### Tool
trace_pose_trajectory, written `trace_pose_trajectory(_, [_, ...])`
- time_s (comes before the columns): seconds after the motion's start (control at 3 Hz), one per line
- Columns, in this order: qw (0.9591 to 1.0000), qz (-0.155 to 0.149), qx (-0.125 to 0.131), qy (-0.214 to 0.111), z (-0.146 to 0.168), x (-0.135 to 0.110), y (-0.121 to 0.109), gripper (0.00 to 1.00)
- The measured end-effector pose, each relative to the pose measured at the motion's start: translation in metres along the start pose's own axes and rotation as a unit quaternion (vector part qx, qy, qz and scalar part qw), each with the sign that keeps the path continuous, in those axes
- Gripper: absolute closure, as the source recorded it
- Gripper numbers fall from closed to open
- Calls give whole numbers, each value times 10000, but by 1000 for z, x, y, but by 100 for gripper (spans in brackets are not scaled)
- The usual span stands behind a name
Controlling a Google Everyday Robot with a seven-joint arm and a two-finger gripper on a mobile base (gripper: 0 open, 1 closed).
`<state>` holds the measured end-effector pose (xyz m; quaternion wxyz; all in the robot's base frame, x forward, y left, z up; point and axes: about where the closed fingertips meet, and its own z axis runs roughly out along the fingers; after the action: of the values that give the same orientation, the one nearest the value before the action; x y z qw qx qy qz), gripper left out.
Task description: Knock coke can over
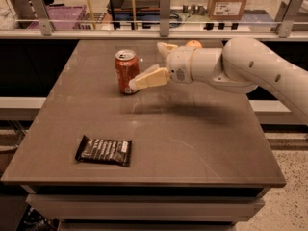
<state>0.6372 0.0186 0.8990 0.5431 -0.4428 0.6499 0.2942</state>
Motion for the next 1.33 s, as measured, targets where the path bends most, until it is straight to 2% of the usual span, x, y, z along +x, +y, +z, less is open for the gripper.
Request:
trace_pose_trajectory(0.67, [9995, 167, -173, -217, 34, 7, 20, 0])
trace_pose_trajectory(1.0, [9991, 168, -209, -323, 45, 5, 21, 0])
trace_pose_trajectory(1.33, [9991, 163, -229, -325, 47, 4, 23, 18])
